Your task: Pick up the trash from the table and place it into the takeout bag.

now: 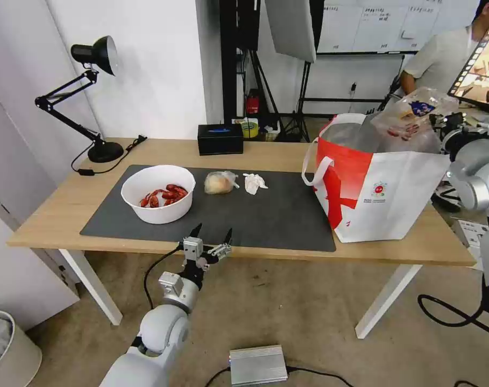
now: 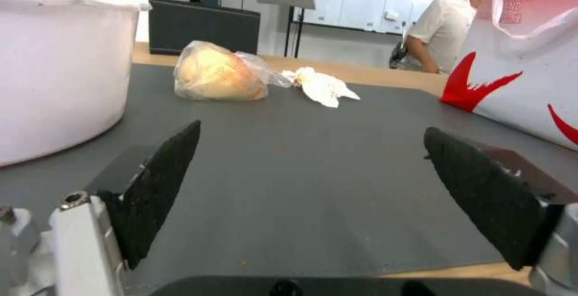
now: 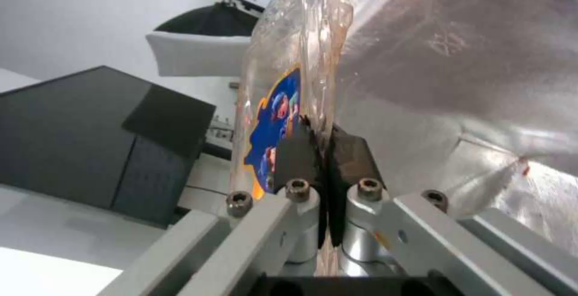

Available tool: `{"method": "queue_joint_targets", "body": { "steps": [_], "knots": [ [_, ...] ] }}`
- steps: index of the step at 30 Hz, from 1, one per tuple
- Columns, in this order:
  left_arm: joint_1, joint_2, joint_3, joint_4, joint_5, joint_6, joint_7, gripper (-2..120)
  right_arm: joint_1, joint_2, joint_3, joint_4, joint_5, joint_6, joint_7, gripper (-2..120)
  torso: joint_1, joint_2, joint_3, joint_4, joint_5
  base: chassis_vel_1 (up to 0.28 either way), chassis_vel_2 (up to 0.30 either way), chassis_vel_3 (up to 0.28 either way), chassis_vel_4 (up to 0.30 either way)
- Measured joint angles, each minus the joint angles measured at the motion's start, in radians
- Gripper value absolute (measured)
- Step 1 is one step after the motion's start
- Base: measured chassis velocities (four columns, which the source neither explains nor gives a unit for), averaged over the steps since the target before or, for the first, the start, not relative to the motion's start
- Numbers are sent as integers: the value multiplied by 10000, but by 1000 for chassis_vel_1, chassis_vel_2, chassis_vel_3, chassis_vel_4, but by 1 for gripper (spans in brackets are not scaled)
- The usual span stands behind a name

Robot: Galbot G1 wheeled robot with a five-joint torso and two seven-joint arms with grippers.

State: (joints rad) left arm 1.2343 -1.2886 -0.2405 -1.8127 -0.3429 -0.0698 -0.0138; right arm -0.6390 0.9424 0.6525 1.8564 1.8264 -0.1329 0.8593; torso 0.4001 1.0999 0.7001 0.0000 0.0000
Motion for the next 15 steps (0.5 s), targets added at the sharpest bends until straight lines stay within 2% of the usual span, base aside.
{"method": "queue_joint_targets", "body": {
  "steps": [15],
  "knots": [
    [23,-3,76,-42,-24,17,-6,100,389,94,-186,-58,226,-174,1267,0,-1,0,-1,0,0,0,0,0,0]
  ]
}}
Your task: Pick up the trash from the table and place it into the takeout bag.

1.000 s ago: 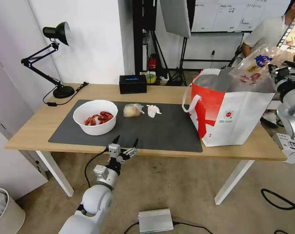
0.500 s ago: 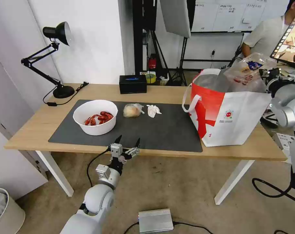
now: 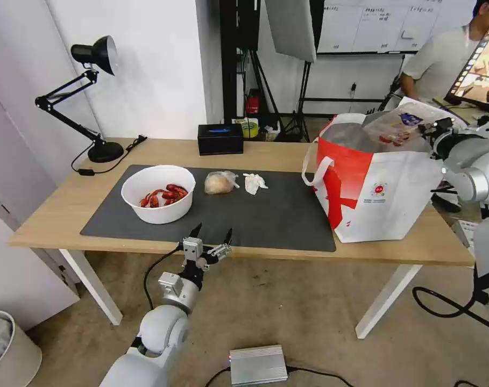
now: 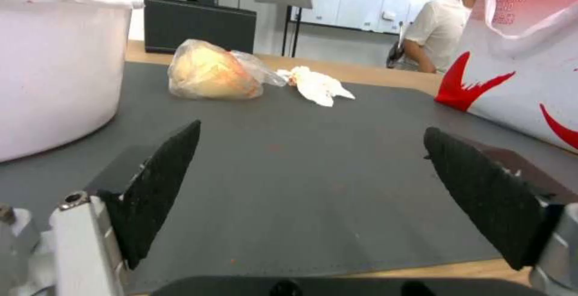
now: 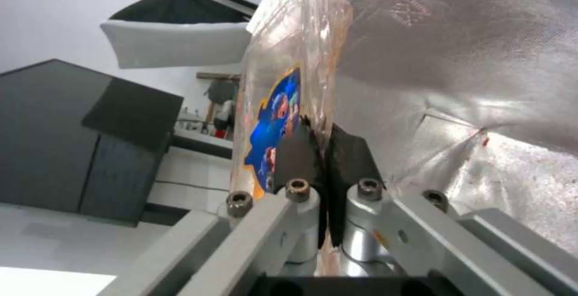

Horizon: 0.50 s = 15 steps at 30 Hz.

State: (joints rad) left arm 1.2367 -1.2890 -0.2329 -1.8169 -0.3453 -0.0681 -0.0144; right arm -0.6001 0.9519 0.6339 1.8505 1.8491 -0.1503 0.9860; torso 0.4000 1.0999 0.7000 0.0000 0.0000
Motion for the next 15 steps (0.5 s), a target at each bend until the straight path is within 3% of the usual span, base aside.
{"method": "queue_joint_targets", "body": {
  "steps": [9,10,11,13,15],
  "knots": [
    [9,-26,68,0,-5,5,-2,100,70,-15,-56,-7,-23,-48,169,0,0,0,0,0,0,0,0,0,0],
    [14,-31,71,0,-5,5,-2,100,70,-14,-57,-4,-28,-64,184,2,0,0,0,0,0,0,0,0,0],
    [17,-33,73,0,-5,5,-2,100,70,-13,-58,0,-31,-76,193,12,0,0,0,0,0,0,0,0,0],
    [19,-35,74,1,-5,6,-3,100,70,-13,-59,3,-34,-85,197,15,0,0,0,0,0,0,0,0,0],
    [30,-56,70,0,-4,9,-2,100,50,-8,-59,38,-50,-117,221,28,0,0,0,0,0,0,0,0,0]
  ]
}}
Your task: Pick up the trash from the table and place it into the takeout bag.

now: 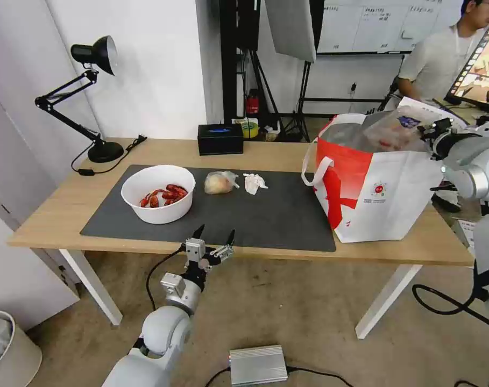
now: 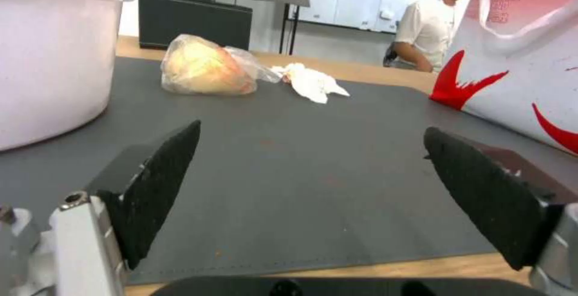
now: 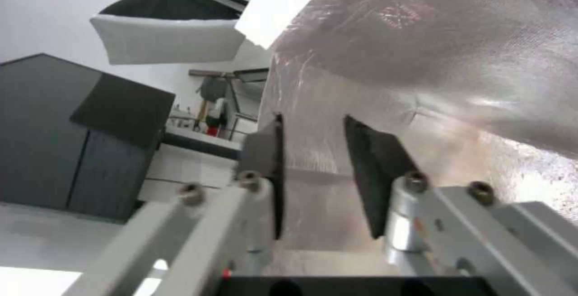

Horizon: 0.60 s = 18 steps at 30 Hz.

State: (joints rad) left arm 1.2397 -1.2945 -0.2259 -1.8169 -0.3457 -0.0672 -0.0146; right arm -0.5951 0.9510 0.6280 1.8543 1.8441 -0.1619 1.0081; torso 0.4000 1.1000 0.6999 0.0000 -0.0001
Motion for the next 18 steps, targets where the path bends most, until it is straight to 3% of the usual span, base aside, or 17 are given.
{"method": "queue_joint_targets", "body": {
  "steps": [2,7,13,15,18],
  "knots": [
    [2,-5,-3,0,1,1,0,100,-4,1,0,4,0,-1,7,30,0,0,0,0,0,0,0,0,0],
    [10,-24,-8,0,13,5,1,100,-59,7,7,55,-1,-19,34,53,0,0,0,0,0,0,0,0,0],
    [-22,-36,-13,9,16,6,2,100,-189,7,62,213,-1,-25,-21,70,0,0,0,0,0,0,0,0,0],
    [-31,-49,-50,12,17,6,3,100,-526,-41,182,539,-70,-24,-803,82,0,0,0,1,0,0,0,0,0],
    [-17,-51,-90,0,17,6,3,100,-885,-99,204,815,-707,55,-1727,89,0,0,0,0,0,0,0,0,0]
  ]
}}
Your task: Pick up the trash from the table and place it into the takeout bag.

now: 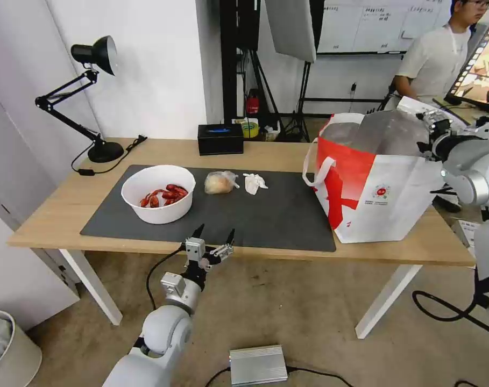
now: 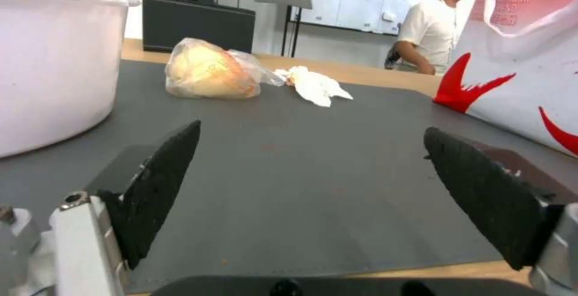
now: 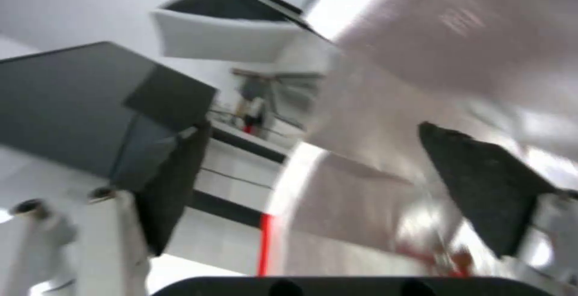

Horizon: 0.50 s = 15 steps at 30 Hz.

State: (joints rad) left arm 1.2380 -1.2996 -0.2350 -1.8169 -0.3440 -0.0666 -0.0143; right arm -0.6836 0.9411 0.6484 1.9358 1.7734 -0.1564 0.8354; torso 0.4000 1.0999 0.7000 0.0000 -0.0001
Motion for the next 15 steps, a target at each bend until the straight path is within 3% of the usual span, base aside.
{"method": "queue_joint_targets", "body": {
  "steps": [1,2,4,6,8,15],
  "knots": [
    [9,5,-40,-19,-2,0,0,100,-358,-80,-22,234,-682,129,-768,96,0,0,0,1,0,0,0,0,0],
    [9,5,-40,-19,-2,0,0,100,-358,-80,-22,234,-682,129,-768,96,0,0,0,1,0,0,0,0,0],
    [21,27,-112,-46,-7,0,1,100,-1043,-259,-42,652,-1773,266,-2109,100,0,0,0,0,0,0,0,0,0],
    [25,32,-127,-48,-8,-1,1,100,-1221,-302,-54,739,-2048,350,-2450,100,0,1,0,0,0,0,0,0,0],
    [49,35,-162,-52,-9,-9,2,100,-1939,-438,-74,1115,-3173,784,-3839,100,-1,1,0,-1,1,0,0,0,0],
    [115,-35,-177,-92,-5,-23,6,100,-2973,-552,-71,1769,-4643,1366,-5859,100,-1,0,-1,-1,0,0,0,0,0]
  ]
}}
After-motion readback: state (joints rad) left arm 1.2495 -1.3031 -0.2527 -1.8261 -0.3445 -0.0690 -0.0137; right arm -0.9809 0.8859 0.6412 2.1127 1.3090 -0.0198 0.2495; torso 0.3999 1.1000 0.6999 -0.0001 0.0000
